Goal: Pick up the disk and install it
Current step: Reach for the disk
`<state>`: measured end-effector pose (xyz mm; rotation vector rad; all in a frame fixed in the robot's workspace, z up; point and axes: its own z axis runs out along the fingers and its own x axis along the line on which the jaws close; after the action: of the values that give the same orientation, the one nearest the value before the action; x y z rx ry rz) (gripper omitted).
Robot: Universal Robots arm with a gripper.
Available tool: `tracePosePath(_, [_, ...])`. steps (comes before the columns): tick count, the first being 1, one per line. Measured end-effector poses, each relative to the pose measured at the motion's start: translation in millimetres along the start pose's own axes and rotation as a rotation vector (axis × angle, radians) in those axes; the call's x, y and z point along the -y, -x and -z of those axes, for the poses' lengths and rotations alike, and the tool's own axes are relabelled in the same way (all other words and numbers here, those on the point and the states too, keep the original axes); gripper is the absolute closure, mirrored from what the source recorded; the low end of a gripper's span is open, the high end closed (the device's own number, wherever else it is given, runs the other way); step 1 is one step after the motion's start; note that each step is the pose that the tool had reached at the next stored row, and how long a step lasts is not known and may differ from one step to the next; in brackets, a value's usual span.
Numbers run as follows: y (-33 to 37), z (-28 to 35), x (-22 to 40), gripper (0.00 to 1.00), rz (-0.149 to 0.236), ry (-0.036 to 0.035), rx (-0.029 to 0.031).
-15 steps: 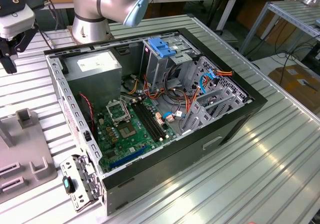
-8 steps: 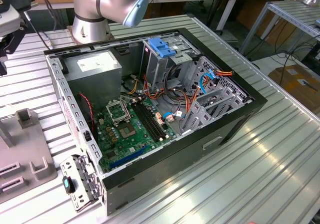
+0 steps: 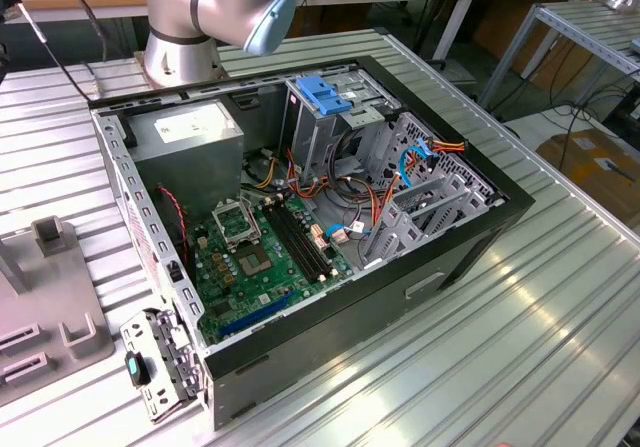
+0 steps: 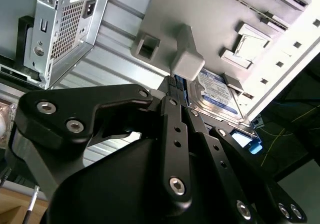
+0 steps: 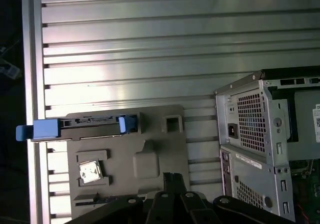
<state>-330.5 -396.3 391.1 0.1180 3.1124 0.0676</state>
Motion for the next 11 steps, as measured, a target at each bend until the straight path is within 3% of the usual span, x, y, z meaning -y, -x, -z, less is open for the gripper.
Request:
tracePosePath(6, [-11.0,-0.1,0.8,0.89,0.000,0.0000,0.0000])
tracePosePath(11, [-14.7,0.0,1.1,0.89,0.000,0.0000,0.0000])
